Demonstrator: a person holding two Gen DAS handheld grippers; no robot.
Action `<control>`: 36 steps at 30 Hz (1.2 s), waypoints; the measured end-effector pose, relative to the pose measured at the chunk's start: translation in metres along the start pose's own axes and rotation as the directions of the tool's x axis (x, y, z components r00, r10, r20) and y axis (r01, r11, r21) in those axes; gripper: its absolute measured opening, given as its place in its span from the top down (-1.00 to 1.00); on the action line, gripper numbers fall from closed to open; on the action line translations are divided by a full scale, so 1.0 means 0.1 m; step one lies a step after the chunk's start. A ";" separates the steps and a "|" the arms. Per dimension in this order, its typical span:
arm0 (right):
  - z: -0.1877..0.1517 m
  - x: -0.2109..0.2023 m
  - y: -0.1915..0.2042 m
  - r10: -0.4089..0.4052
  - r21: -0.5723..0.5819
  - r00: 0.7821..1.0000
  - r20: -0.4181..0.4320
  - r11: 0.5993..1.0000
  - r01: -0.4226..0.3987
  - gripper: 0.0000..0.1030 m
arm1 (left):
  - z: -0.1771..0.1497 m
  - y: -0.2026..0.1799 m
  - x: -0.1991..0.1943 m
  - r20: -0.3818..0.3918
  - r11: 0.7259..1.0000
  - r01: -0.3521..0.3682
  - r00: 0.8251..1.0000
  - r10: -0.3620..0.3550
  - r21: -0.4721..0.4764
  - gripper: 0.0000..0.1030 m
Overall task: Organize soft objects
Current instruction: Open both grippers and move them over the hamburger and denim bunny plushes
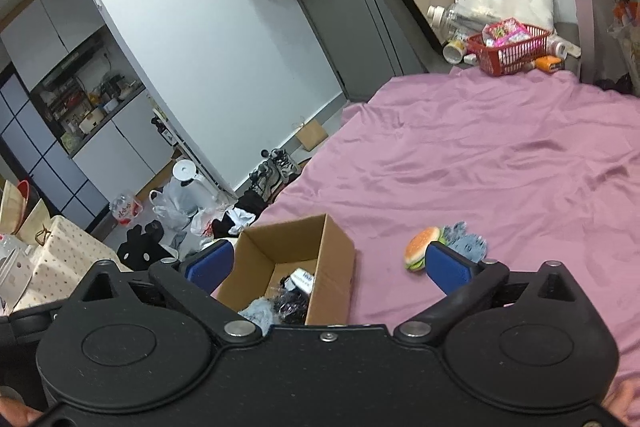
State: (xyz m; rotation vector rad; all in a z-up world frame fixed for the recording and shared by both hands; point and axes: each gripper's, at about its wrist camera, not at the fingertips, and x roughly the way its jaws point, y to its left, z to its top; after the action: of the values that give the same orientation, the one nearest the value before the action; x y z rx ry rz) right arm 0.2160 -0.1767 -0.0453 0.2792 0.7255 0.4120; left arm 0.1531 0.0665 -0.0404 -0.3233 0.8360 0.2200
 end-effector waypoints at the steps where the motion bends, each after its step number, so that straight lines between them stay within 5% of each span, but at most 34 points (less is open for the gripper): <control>1: 0.03 -0.02 -0.01 -0.001 -0.007 1.000 0.003 1.000 0.001 -1.00 | 0.00 -0.02 -0.02 0.009 1.000 0.006 1.000 -0.006 -0.002 -0.34; 7: 0.24 -0.10 -0.05 -0.005 -0.050 1.000 0.017 0.999 0.006 -1.00 | 0.01 -0.13 -0.11 0.061 1.000 0.008 0.998 -0.008 -0.012 -0.65; 20: 0.48 -0.02 -0.27 -0.004 -0.085 0.998 -0.062 0.996 -0.001 -1.00 | 0.05 -0.30 -0.15 0.080 0.999 0.030 0.996 -0.027 -0.035 -0.68; 36: 0.25 0.29 -1.08 0.012 0.136 0.999 -0.051 0.991 -0.005 -0.97 | 0.01 -0.70 0.15 0.058 0.997 0.071 0.996 -0.069 -0.034 -0.68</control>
State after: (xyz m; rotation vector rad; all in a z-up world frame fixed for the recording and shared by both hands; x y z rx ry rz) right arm 0.2814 -0.2612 -0.0854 0.4011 0.8053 0.3792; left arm 0.1855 0.0025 -0.0372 -0.3780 0.7641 0.1778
